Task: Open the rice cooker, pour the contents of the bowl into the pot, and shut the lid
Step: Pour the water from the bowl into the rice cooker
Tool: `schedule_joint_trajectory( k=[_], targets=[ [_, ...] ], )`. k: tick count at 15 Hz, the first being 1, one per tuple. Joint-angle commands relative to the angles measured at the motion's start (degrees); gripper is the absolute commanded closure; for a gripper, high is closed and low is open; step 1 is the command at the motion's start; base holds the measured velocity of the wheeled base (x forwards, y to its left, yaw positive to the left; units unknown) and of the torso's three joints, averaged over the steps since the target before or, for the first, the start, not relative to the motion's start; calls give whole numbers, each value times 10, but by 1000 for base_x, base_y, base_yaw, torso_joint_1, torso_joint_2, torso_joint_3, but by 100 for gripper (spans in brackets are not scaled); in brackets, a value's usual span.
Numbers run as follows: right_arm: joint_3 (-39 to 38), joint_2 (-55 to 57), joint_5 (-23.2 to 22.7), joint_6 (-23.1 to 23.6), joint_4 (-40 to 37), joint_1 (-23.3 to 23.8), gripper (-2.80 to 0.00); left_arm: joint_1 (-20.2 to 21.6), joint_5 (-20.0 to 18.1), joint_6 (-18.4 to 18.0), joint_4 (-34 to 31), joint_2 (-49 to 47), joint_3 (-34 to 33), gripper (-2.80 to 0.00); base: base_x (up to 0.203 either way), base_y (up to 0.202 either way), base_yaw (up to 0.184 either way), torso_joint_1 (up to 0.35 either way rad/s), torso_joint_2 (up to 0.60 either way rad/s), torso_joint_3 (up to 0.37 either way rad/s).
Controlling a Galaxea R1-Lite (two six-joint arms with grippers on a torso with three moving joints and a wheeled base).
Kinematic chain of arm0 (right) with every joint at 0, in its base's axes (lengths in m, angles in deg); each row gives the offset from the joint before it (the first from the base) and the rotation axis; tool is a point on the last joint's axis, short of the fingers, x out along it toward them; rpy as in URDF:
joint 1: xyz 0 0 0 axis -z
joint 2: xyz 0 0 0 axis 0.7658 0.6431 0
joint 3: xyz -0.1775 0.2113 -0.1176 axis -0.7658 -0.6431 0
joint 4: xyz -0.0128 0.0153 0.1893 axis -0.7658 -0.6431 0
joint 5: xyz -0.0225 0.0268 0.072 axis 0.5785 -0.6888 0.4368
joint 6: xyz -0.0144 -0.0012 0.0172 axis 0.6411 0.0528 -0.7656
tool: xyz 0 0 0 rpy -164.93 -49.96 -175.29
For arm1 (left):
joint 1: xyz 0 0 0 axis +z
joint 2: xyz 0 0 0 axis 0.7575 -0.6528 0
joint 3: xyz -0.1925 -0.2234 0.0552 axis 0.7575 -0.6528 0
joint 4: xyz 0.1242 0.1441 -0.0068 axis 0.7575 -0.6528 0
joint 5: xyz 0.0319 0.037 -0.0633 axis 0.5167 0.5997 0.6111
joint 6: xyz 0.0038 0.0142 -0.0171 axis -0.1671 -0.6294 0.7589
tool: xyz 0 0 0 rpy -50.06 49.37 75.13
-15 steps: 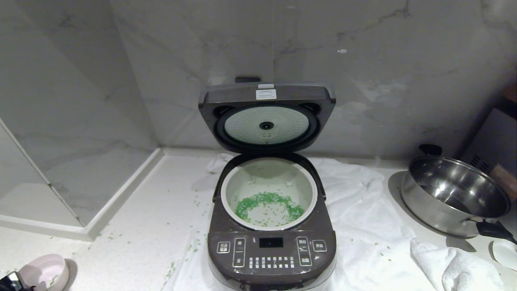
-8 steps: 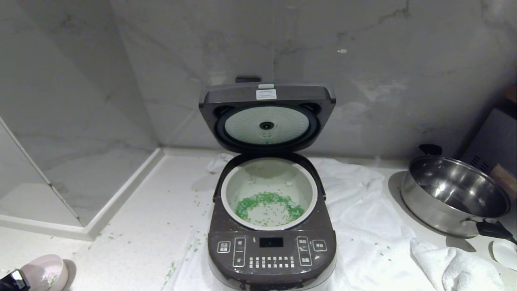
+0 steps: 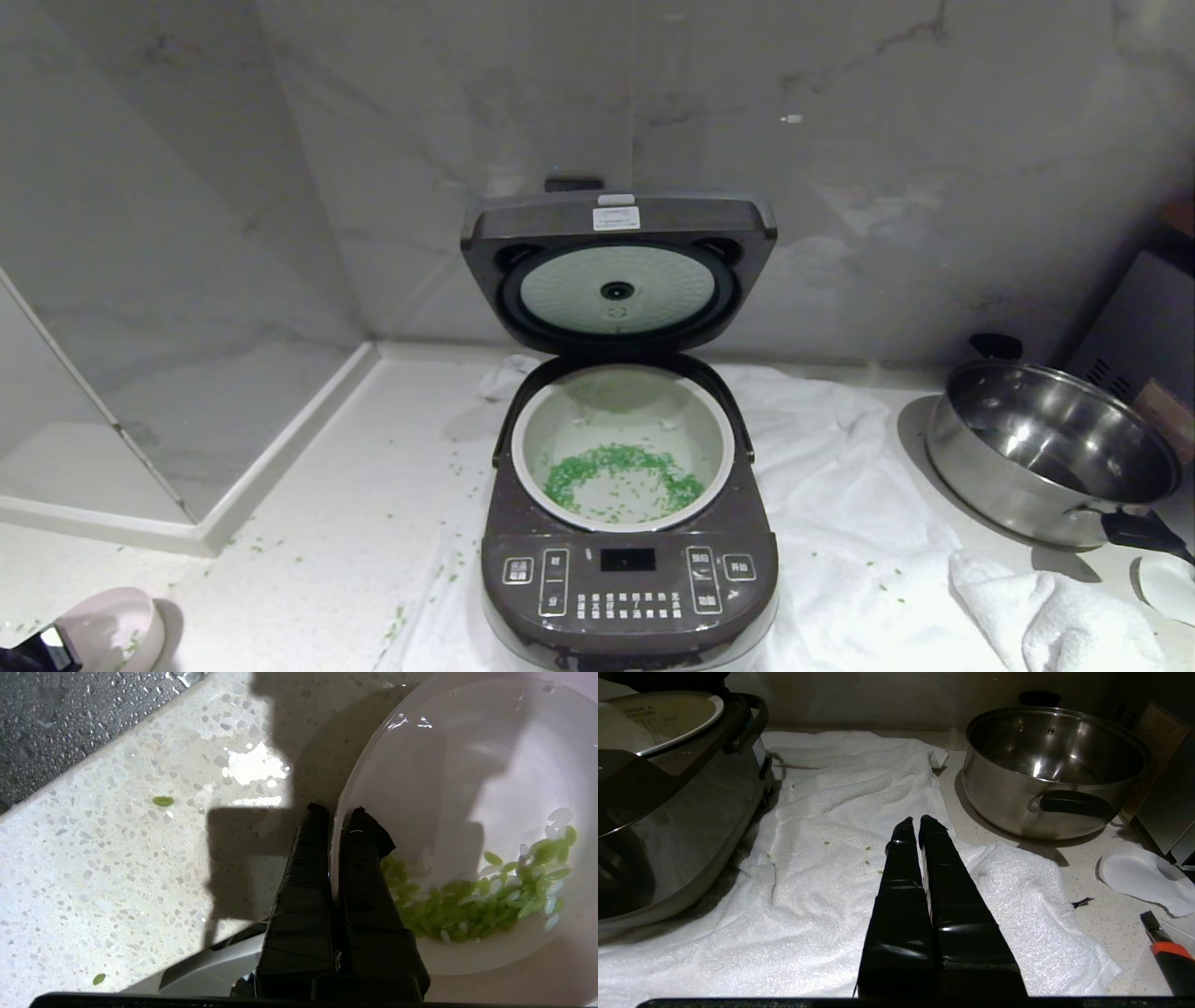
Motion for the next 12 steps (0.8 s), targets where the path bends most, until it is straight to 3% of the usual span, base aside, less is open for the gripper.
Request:
schedule_joint_trajectory(
  k=[1, 8, 12],
  targets=[
    [-1, 0, -1, 6, 0, 0, 0, -13, -3, 3, 0, 28, -1, 0, 0, 0, 0, 0, 0, 0],
    [0, 0, -1, 5, -1, 0, 0, -82, -4, 37, -50, 81, 17, 0, 0, 0, 0, 0, 0, 0],
    [2, 7, 0, 7, -7, 0, 0, -154, -4, 71, -67, 113, -1, 0, 0, 0, 0, 0, 0, 0]
  ],
)
